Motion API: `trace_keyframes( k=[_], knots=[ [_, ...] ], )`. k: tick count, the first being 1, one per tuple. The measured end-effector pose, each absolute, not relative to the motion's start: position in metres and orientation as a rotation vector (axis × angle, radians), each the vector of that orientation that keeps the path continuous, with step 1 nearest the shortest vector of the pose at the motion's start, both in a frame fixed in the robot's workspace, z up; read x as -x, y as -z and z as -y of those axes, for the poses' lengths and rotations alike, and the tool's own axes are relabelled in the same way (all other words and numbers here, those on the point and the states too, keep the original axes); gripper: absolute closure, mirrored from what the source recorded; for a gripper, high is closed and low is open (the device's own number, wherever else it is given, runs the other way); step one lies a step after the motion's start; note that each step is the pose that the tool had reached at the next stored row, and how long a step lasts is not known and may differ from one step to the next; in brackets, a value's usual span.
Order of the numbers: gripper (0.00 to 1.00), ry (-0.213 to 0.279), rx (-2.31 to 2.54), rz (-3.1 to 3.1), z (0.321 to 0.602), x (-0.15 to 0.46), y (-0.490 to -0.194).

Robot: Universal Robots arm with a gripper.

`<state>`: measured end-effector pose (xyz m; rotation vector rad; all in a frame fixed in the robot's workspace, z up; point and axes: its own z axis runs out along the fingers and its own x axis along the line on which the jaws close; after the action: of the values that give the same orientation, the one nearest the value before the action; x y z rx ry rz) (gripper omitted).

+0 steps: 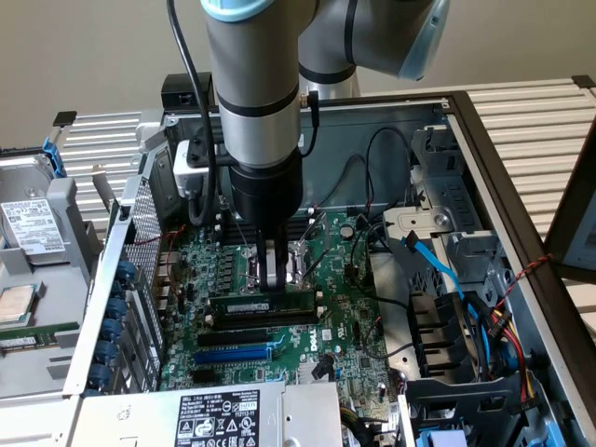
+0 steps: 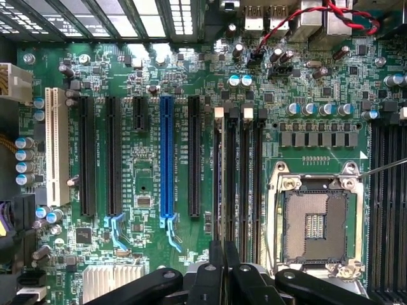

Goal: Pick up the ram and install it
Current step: 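Insert the ram into the slot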

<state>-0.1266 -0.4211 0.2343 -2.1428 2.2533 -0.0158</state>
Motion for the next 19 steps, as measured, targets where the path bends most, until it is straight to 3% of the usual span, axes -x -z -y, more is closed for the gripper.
trace_keyframes(
  k=[19],
  knots=[
    [0.87,0.015,2.142,-2.253,0.4222,0.1259,-0.2341]
  ],
)
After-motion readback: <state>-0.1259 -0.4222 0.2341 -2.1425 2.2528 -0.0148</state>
